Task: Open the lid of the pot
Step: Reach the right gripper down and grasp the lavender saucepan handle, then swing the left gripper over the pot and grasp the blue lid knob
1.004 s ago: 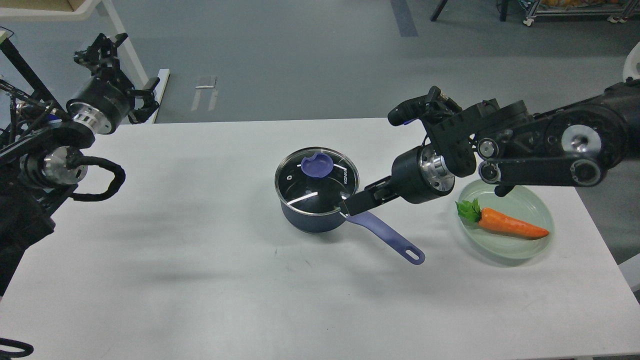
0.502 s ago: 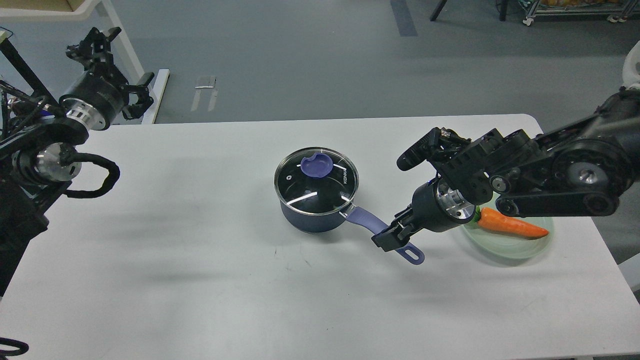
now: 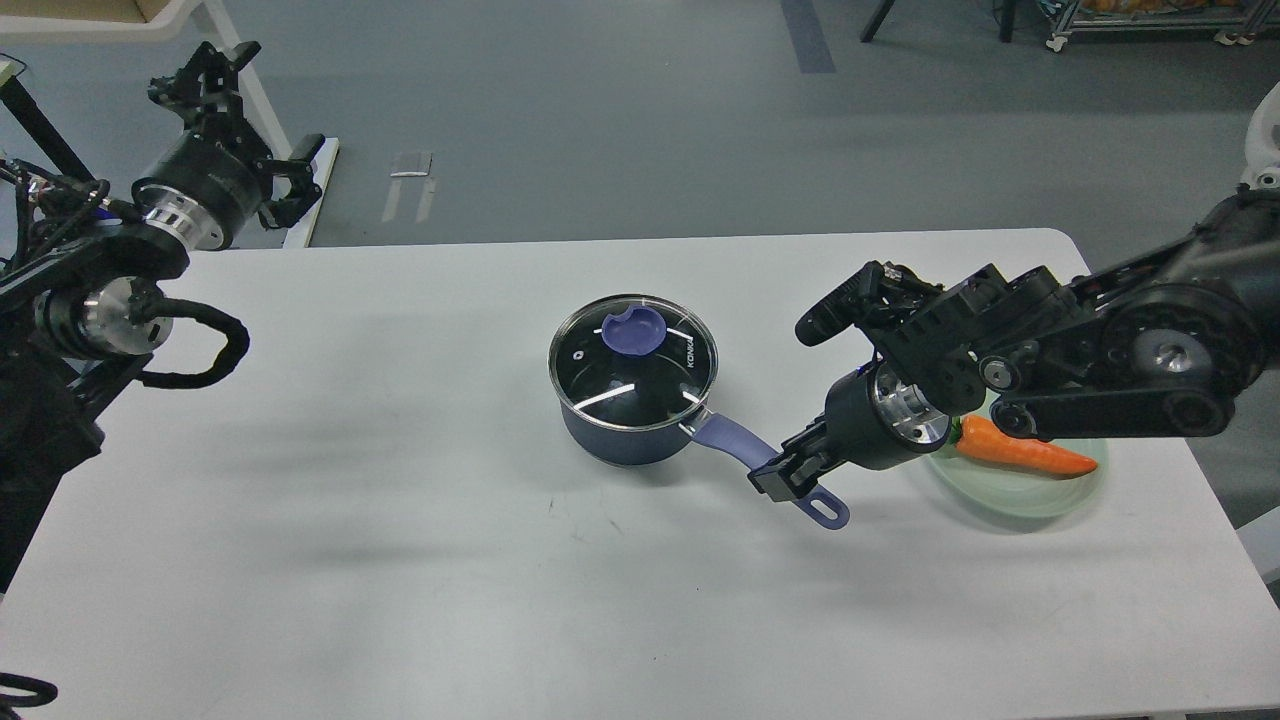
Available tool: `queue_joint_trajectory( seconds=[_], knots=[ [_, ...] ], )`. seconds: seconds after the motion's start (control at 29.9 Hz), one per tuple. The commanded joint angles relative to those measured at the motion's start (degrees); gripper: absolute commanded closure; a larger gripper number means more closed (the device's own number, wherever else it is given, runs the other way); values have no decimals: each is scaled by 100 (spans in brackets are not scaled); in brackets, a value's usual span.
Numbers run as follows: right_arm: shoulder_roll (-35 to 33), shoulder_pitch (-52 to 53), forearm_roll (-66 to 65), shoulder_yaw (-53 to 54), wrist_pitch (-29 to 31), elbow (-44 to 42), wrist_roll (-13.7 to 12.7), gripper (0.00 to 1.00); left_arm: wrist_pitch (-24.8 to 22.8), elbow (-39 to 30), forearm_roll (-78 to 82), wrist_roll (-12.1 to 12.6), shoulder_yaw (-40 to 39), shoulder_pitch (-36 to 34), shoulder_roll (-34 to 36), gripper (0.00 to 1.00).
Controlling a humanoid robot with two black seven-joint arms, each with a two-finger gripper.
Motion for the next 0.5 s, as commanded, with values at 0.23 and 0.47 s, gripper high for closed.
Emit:
queue_joint_trajectory(
  seconds=[0.23,0.47],
  knots=[
    [78,-70,5,0,1,-23,0,59,4,-22,119,5,0,-32,-15,1],
    [78,-70,14,0,18,-23,0,75,48,-127,329,49,8,-243,-24,1]
  ],
)
